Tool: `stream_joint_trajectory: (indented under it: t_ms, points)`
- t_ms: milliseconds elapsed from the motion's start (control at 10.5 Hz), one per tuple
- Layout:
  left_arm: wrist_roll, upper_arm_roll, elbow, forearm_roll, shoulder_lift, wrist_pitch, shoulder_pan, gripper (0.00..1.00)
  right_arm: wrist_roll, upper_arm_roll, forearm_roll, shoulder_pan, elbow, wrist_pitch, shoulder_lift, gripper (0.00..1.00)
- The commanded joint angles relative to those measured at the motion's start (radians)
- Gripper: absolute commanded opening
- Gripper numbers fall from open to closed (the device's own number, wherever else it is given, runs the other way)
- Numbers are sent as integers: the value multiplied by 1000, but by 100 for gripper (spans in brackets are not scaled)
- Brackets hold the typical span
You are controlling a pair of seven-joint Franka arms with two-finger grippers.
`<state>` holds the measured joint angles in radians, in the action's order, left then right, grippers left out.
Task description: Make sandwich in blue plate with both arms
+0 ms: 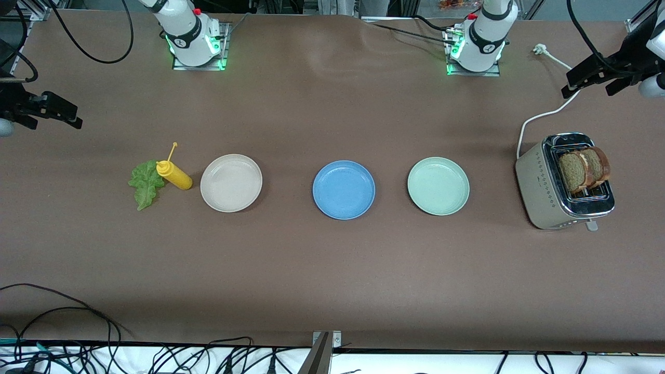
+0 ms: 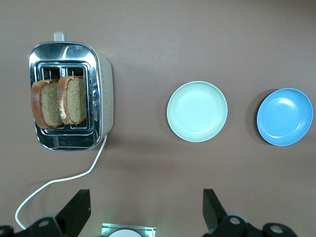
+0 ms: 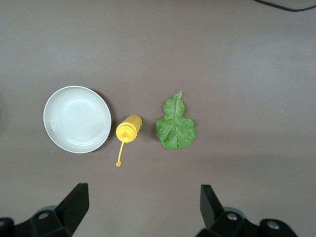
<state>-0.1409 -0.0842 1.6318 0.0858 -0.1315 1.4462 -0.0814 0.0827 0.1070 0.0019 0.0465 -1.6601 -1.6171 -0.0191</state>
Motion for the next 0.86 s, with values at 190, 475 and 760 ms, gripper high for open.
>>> stream_joint_trajectory:
  t_ms: [190,475,760]
  points:
    - [15,-17,-4,-9,0,-14,-20,100,-12,2,-3,7,22,-10,13,100]
    - [6,-17,-7,-8,0,-12,-18,100,-11,3,0,6,22,-7,10,100]
    - [6,-17,-4,-8,3,-6,-18,100,0,8,1,4,34,0,11,100]
